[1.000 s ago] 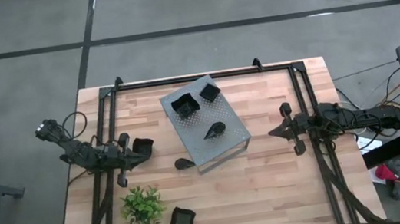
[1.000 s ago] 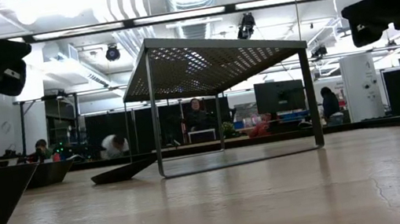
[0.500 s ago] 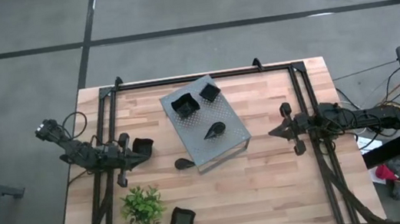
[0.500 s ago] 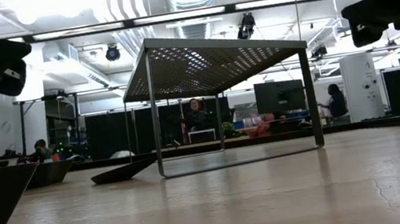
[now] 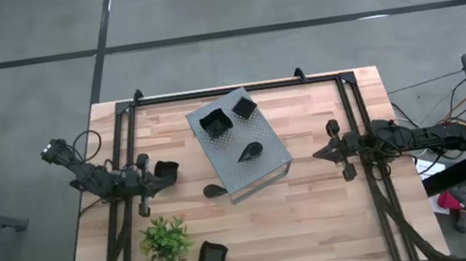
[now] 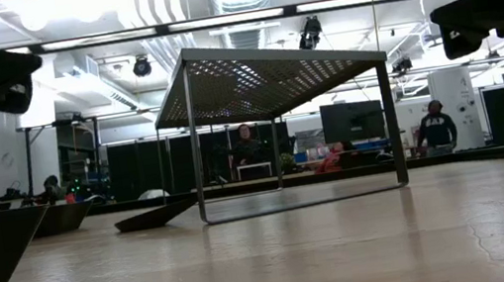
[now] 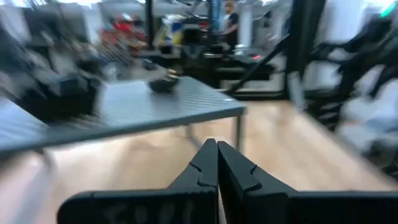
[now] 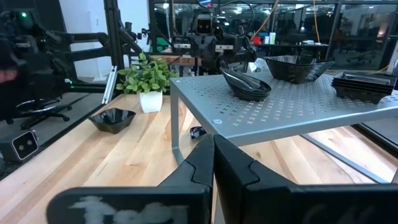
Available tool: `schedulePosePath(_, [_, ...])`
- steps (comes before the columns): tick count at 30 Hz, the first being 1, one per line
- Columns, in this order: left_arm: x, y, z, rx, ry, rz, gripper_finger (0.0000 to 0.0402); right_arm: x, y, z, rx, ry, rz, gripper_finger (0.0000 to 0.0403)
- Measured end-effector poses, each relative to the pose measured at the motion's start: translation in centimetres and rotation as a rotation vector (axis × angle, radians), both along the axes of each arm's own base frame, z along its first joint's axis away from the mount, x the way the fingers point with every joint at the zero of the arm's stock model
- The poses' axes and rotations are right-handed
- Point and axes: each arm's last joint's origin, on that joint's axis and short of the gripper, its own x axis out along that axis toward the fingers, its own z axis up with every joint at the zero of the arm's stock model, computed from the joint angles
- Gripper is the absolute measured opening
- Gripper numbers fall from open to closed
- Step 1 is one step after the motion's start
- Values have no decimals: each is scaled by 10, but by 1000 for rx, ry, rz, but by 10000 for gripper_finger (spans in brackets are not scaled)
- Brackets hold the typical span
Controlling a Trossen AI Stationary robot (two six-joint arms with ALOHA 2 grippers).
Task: Pick & Place Mini shaped plates
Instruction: Stack the distorted square plate on top of the distorted square plate on the shelf
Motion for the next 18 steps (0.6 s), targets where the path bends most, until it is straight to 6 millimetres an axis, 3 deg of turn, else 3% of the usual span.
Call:
schedulePosePath(3, [0, 1, 0, 118, 0, 30, 0, 0, 0, 0, 0, 0, 0, 9])
schedulePosePath(10, [0, 1, 1, 129, -8, 31, 0, 0, 0, 0, 0, 0, 0, 9])
schedulePosePath(18, [-1, 3, 20, -301, -218, 86, 0, 0, 0, 0, 0, 0, 0, 9])
